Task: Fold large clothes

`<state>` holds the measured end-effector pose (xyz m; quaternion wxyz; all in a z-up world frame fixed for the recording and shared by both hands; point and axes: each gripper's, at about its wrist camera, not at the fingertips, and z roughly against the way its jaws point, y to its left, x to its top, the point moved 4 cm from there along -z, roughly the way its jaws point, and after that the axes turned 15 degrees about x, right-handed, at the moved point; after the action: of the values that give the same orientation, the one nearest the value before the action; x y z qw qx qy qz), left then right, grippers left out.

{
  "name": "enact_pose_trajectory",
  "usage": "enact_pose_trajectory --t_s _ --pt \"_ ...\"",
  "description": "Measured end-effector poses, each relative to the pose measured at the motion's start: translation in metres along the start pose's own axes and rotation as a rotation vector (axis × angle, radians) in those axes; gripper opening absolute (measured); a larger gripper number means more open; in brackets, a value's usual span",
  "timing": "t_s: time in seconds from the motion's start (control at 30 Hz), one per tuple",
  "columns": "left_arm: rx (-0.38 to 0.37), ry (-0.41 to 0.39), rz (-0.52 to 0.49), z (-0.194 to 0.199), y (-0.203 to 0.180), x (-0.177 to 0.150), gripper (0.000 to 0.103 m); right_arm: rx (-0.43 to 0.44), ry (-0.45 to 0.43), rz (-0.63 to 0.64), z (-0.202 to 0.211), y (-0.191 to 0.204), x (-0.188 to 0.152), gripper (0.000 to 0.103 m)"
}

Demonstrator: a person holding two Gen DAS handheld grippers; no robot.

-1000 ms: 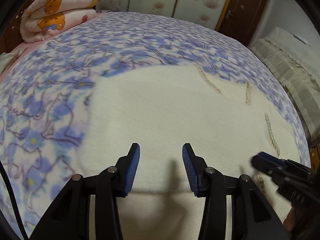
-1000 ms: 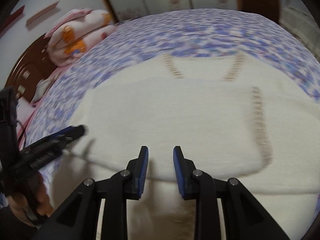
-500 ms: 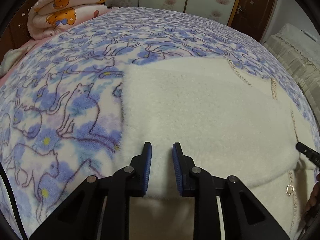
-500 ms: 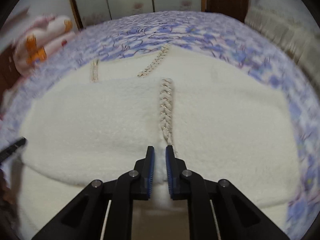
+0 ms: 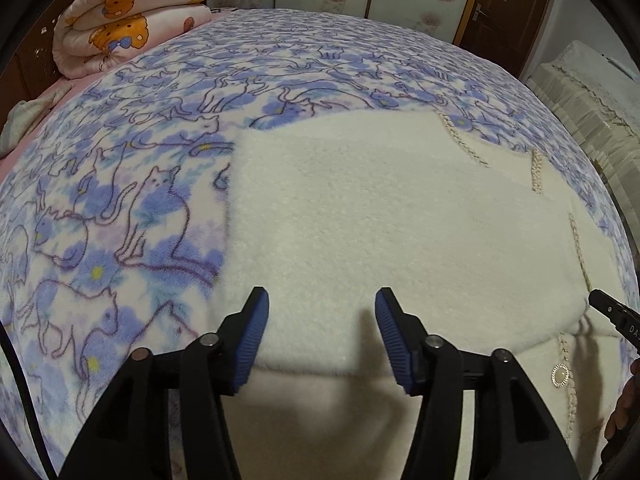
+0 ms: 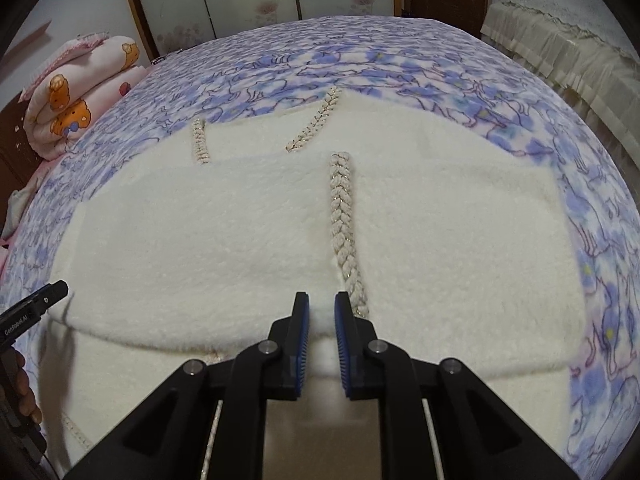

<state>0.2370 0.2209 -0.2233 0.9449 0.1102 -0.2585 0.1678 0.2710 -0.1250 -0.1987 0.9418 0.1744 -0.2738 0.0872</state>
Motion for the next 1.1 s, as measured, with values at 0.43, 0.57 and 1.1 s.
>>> enact_pose_trajectory --t_s 0.43,0.57,1.1 --pt "-0.005 -0.004 -0.001 0.048 0.016 -0.009 0.067 0.020 -0.051 0.007 0.060 0.020 -0.007 0.013" --pt "-0.002 -0.022 -0.025 0.069 0.019 -0.013 0.068 0.022 -0.072 0.012 0.081 0.025 -0.010 0.013" --pt "-0.064 -0.011 -0.050 0.147 0.039 -0.075 0.076 0.059 -0.100 0.041 0.177 0.040 -0.082 0.026"
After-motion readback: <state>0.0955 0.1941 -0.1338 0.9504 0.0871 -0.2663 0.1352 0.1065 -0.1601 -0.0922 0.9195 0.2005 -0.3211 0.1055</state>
